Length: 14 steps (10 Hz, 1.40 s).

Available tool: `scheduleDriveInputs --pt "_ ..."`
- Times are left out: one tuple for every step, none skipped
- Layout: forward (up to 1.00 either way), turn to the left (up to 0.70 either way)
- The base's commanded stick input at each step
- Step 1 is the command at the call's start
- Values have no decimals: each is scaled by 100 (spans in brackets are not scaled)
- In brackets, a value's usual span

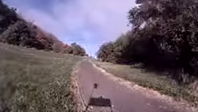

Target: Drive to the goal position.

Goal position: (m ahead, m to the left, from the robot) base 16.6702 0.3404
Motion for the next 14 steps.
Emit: scheduleDriveInputs --pt "70 6" --pt "70 0" --pt "70 0" --pt "70 0" --pt "70 0" --pt "70 0" --pt "70 0" --pt "70 0" --pt "70 0" --pt "70 0" --pt "70 -6" --pt "70 -10" --pt "70 -13" --pt "70 -14"
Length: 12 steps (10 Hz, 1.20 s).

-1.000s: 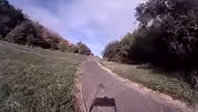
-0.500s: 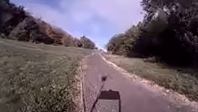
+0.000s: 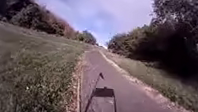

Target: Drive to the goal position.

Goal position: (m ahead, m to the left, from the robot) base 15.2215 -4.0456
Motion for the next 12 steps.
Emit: scheduleDriveInputs --pt "70 0" --pt "70 0" --pt "70 0" --pt "70 0" --pt "70 0" --pt "70 0" --pt "70 0" --pt "70 0" --pt "70 0" --pt "70 0" --pt "70 0" --pt "70 0"
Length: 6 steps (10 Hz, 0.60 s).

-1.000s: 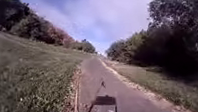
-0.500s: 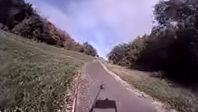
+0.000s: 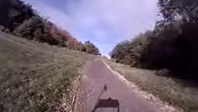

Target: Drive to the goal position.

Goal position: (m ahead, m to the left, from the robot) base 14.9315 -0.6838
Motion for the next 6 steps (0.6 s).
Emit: scheduleDriveInputs --pt "70 -4" --pt "70 -8" --pt "70 -10" --pt "70 -10" --pt "70 -2" --pt "70 -1"
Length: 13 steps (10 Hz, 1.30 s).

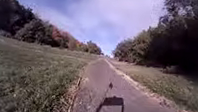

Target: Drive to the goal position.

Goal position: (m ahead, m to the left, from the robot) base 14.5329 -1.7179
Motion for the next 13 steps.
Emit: scheduleDriveInputs --pt "70 0" --pt "70 0" --pt "70 0" --pt "70 -13" --pt "70 -14" --pt "70 -14" --pt "70 -14" --pt "70 -14" --pt "70 -14" --pt "70 -14" --pt "70 -8" --pt "70 -2" --pt "70 0"
